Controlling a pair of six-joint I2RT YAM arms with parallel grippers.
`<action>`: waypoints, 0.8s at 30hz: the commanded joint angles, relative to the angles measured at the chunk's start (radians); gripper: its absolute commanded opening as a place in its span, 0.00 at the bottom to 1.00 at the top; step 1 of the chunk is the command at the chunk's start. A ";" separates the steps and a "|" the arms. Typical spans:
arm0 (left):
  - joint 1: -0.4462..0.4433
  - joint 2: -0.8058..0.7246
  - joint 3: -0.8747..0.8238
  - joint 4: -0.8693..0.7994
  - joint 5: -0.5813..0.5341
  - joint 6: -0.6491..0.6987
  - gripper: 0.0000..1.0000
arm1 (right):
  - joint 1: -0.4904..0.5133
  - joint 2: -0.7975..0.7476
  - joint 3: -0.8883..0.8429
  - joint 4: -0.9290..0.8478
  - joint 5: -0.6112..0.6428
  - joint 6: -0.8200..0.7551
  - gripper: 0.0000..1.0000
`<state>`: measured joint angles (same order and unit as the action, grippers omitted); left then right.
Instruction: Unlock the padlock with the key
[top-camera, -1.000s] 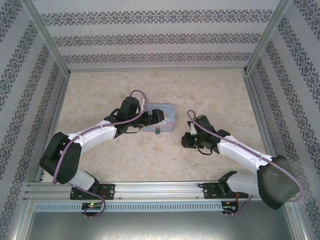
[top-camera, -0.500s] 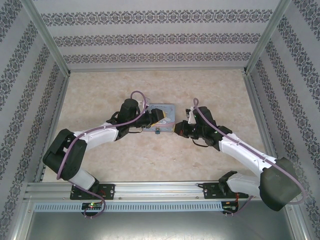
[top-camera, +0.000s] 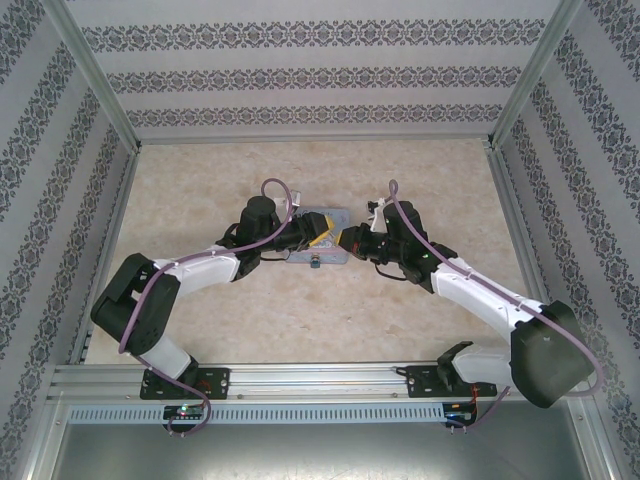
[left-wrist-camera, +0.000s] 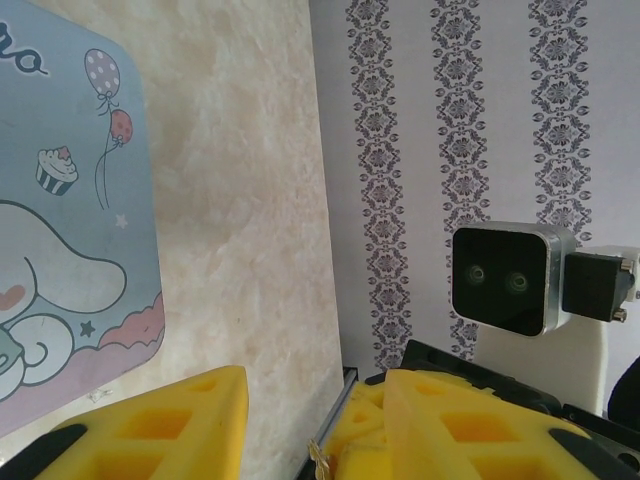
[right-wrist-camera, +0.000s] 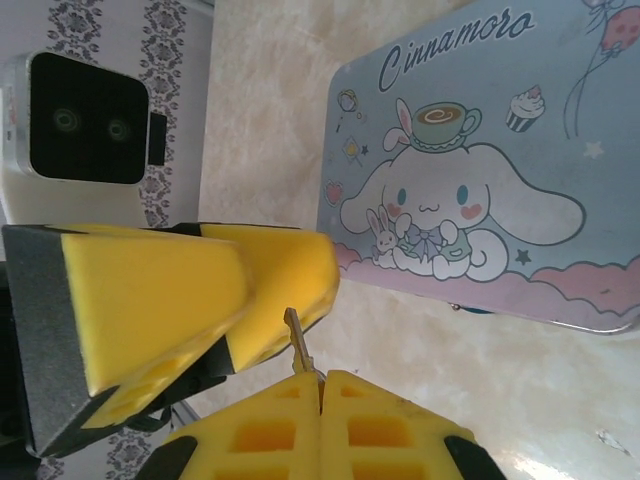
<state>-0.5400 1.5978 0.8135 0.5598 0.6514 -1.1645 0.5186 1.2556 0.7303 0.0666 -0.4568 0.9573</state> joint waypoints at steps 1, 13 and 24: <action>-0.021 0.013 0.007 0.059 0.011 -0.014 0.40 | -0.009 0.008 0.023 0.061 -0.022 0.028 0.00; -0.026 0.025 0.014 0.057 0.007 -0.009 0.31 | -0.012 0.016 0.013 0.068 -0.027 0.031 0.00; -0.026 0.018 0.033 0.008 -0.009 0.017 0.43 | -0.019 0.010 -0.017 0.078 -0.034 0.032 0.00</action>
<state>-0.5556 1.6135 0.8169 0.5655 0.6472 -1.1774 0.5121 1.2671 0.7280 0.1112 -0.4698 0.9745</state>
